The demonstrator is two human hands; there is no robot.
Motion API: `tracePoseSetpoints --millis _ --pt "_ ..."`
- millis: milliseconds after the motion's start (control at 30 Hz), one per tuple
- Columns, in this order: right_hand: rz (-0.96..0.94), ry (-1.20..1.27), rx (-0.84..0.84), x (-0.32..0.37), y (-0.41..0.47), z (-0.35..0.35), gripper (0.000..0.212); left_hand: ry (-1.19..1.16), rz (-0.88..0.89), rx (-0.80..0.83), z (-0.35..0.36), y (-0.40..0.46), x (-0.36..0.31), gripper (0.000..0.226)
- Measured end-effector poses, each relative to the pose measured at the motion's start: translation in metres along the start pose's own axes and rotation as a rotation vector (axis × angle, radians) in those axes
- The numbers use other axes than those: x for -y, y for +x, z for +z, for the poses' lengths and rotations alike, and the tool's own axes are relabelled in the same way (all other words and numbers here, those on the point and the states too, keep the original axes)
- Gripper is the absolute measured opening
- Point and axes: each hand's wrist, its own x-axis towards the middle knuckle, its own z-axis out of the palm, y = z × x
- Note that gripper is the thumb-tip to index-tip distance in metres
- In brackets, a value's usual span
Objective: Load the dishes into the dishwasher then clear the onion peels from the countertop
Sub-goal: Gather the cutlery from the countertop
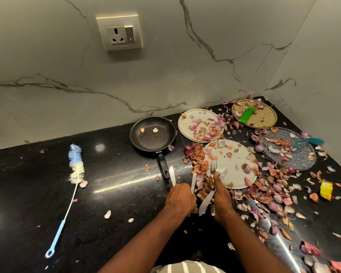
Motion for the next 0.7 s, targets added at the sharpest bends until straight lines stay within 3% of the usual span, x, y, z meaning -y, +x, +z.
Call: tracePoseSetpoints --millis 267,467,600,700 --pt "-0.008 0.012 0.004 0.002 -0.004 0.003 0.057 0.028 0.005 0.053 -0.003 -0.003 -0.004 0.026" --pt "-0.001 0.102 -0.017 0.002 -0.007 0.007 0.062 -0.135 0.022 0.000 -0.005 -0.008 0.001 0.029" --pt "-0.018 0.116 -0.011 0.003 -0.011 0.006 0.061 -0.233 0.227 -0.149 -0.004 -0.018 0.011 0.027" --pt "-0.027 -0.050 -0.041 0.008 -0.020 0.010 0.050 -0.336 0.355 -0.235 -0.004 -0.027 0.015 0.026"
